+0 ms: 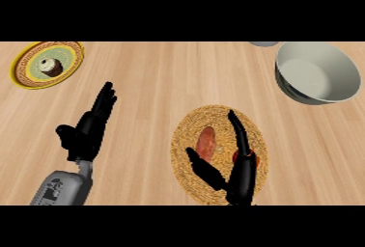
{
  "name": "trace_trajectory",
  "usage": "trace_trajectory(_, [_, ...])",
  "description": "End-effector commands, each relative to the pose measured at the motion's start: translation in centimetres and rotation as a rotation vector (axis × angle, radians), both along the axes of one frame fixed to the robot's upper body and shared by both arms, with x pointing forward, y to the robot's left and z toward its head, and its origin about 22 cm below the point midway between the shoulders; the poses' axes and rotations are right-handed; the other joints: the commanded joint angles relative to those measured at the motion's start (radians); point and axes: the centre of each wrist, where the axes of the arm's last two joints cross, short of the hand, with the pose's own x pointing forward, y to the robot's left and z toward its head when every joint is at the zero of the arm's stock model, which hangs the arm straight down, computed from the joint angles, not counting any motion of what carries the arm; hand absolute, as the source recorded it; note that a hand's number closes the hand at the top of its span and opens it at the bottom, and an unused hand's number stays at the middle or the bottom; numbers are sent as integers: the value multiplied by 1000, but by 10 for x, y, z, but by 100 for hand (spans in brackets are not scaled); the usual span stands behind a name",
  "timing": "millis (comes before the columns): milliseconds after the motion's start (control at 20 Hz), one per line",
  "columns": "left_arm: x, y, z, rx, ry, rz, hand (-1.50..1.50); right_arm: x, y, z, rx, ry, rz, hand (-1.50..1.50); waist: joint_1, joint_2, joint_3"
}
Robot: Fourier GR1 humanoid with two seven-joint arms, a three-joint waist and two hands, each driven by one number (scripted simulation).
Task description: Pick the sweet potato from the placemat and place it in the bowl
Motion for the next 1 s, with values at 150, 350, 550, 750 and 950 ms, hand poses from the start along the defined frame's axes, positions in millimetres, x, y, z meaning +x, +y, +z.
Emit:
trace_trajectory(150, [-8,11,0,24,16,30,0,-3,2,15,-120,39,-125,-150,-23,-2,-5])
trace_trajectory(350, [-7,4,0,9,5,26,0,-3,4,36,-153,162,-141,-150,-24,-1,-5])
trace_trajectory(550, [1,-4,-2,7,9,23,0,2,12,75,-126,309,-121,-150,-19,4,-3])
trace_trajectory(750, [-13,0,-1,9,8,-7,0,11,11,89,-165,491,-106,-150,-1,5,-1])
trace_trajectory(950, [-12,-2,0,16,15,-2,0,11,22,102,-157,609,-79,-150,1,5,0])
